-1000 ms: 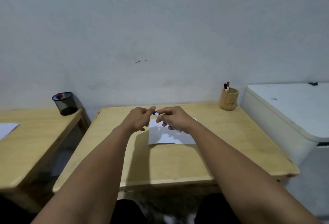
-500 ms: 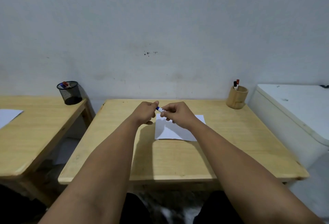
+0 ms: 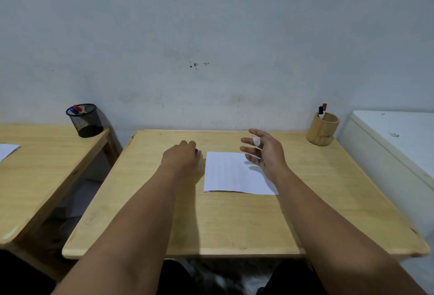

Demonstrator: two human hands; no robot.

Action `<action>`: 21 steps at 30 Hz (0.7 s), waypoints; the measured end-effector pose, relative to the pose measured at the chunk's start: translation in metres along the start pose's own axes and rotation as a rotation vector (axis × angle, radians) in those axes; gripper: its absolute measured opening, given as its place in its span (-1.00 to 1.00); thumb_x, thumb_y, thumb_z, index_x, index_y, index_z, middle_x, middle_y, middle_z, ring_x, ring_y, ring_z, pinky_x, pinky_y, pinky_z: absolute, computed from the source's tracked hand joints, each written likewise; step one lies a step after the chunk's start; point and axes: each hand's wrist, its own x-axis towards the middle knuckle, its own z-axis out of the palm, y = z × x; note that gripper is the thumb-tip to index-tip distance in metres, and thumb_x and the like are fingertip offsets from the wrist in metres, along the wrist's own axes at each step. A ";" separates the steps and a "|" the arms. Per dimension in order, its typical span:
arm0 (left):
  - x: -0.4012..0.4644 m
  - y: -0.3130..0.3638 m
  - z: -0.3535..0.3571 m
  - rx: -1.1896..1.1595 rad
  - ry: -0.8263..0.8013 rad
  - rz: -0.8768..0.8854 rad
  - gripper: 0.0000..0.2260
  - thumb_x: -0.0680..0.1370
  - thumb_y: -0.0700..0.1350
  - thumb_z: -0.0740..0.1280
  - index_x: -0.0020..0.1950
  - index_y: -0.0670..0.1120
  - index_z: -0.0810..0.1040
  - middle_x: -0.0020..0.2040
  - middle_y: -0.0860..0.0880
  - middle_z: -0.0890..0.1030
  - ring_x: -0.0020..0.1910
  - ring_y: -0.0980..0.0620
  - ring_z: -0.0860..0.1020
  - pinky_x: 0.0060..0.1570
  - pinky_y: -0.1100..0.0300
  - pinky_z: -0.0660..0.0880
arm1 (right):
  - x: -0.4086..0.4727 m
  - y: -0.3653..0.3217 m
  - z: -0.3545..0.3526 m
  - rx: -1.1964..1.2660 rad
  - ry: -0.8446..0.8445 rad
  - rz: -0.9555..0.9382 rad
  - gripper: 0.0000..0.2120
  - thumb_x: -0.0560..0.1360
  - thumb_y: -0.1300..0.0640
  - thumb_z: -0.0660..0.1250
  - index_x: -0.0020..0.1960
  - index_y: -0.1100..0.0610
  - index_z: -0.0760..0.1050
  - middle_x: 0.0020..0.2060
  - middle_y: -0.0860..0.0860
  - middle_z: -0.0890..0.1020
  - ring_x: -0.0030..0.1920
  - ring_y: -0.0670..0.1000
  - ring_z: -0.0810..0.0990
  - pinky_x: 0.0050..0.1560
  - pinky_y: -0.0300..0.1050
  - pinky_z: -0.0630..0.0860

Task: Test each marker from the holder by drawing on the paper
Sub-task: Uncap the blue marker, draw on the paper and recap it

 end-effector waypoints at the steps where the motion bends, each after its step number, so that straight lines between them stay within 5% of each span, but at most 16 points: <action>1: 0.000 0.003 0.003 0.031 -0.020 0.004 -0.65 0.69 0.07 0.06 0.25 -0.13 0.47 0.17 -0.12 0.52 0.09 -0.17 0.56 -0.08 0.04 0.43 | 0.000 0.002 0.002 -0.004 -0.011 -0.008 -0.77 0.65 0.25 0.30 0.23 0.09 0.65 -0.04 0.09 0.82 -0.14 0.11 0.80 -0.12 -0.04 0.66; 4: 0.000 0.007 0.011 0.096 -0.071 -0.013 -0.63 0.69 0.06 0.05 0.32 -0.11 0.47 0.24 -0.11 0.49 0.21 -0.16 0.52 0.01 0.01 0.43 | -0.001 0.018 0.006 -0.192 -0.020 -0.155 -0.82 0.61 0.20 0.44 0.21 0.08 0.59 -0.09 0.01 0.82 -0.08 0.10 0.77 0.03 0.11 0.65; 7: 0.000 0.005 0.014 0.120 -0.083 -0.034 -0.62 0.69 0.07 0.05 0.34 -0.10 0.47 0.27 -0.11 0.48 0.24 -0.16 0.50 0.04 0.00 0.46 | -0.007 0.045 0.006 -0.647 -0.046 -0.392 -0.81 0.62 -0.11 0.41 0.18 -0.08 0.53 -0.09 -0.04 0.76 -0.03 0.08 0.72 0.06 0.16 0.64; 11: -0.009 0.003 0.015 0.004 0.034 -0.063 -0.66 0.63 0.12 0.15 0.26 -0.08 0.41 0.14 -0.08 0.50 0.07 -0.15 0.54 -0.13 0.03 0.44 | -0.021 0.072 0.008 -1.305 -0.160 -0.432 -0.54 0.67 -0.24 0.25 0.51 -0.11 0.37 0.37 -0.09 0.64 0.52 0.05 0.49 0.53 0.22 0.26; 14: -0.029 0.005 0.017 -0.103 0.189 -0.074 -0.69 0.57 0.14 0.20 0.19 -0.04 0.36 0.04 -0.03 0.47 -0.04 -0.10 0.50 -0.17 0.00 0.51 | -0.028 0.081 0.004 -1.368 -0.230 -0.389 -0.49 0.70 -0.20 0.21 0.60 -0.10 0.29 0.61 -0.12 0.42 0.72 0.09 0.15 0.65 0.29 -0.04; 21: -0.073 -0.002 0.032 -0.152 0.290 0.038 -0.67 0.54 0.15 0.28 0.19 -0.03 0.48 0.07 0.01 0.54 0.01 -0.11 0.51 -0.10 -0.02 0.52 | -0.035 0.077 -0.028 -1.373 -0.274 -0.411 -0.47 0.68 -0.25 0.24 0.59 -0.14 0.30 0.60 -0.13 0.44 0.71 0.05 0.17 0.67 0.22 -0.02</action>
